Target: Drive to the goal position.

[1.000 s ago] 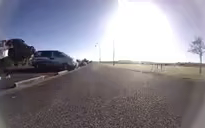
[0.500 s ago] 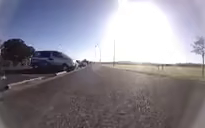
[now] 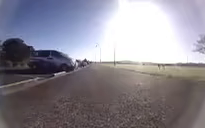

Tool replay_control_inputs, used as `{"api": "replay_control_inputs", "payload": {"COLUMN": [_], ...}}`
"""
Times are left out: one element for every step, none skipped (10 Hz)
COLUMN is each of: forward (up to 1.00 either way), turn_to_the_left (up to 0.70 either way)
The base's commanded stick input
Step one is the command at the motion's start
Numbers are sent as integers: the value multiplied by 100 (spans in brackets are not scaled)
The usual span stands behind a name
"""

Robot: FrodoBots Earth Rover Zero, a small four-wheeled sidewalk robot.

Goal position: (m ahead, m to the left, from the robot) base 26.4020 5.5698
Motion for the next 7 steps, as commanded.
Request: {"api": "replay_control_inputs", "payload": {"forward": [70, 70, 70, 70, 70, 70, 70], "turn_to_the_left": [0, 0, 0, 0, 0, 0, 0]}}
